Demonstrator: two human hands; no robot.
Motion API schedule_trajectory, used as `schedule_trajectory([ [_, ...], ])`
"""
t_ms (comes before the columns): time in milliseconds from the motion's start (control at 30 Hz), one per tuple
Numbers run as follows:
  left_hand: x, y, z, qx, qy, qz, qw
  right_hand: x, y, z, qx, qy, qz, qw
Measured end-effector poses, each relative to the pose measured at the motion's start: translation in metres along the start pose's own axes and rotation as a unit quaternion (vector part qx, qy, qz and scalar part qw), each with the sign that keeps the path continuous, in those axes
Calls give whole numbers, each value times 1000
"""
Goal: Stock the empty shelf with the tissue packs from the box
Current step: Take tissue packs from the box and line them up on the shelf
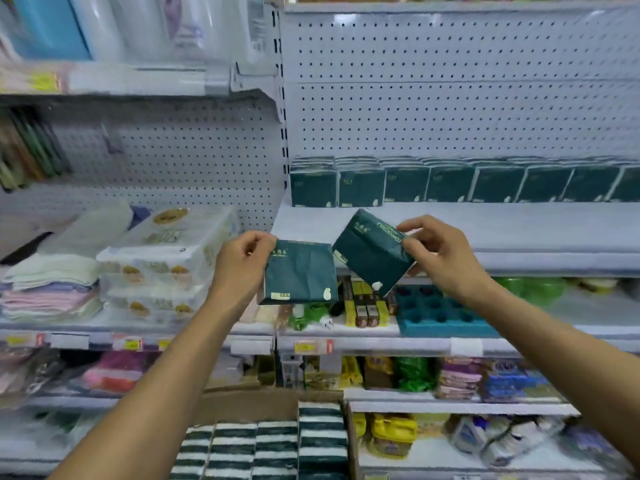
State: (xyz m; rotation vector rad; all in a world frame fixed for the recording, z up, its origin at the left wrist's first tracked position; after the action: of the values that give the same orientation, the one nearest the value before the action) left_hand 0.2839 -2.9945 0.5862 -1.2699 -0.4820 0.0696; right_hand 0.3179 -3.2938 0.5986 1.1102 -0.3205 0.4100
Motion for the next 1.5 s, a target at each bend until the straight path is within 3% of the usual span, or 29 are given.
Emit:
schedule_trajectory([
  [167, 49, -20, -42, -21, -34, -2, 999, 74, -1, 44, -61, -13, 65, 996],
  [333, 78, -25, -83, -24, -24, 10, 999, 130, -40, 72, -249, 45, 68, 965],
  [467, 97, -21, -112, -29, -10, 35, 999, 145, -74, 79, -300, 80, 34, 950],
  [700, 114, -14, -153, -43, 3, 61, 997, 144, -105, 74, -375, 48, 99, 920],
  [1500, 147, 9, -205, -88, 6, 111, 990, 227, -159, 69, -387, 0, 148, 910],
])
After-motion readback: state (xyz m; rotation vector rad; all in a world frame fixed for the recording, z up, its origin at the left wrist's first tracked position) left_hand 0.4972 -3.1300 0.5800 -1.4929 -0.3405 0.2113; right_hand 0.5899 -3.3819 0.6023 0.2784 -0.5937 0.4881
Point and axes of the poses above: each hand's wrist, its own x-axis towards the middle knuckle, its own z-axis out of the back of the hand, y = z × x, the point moved 4 cm from there along x, towards the middle knuckle
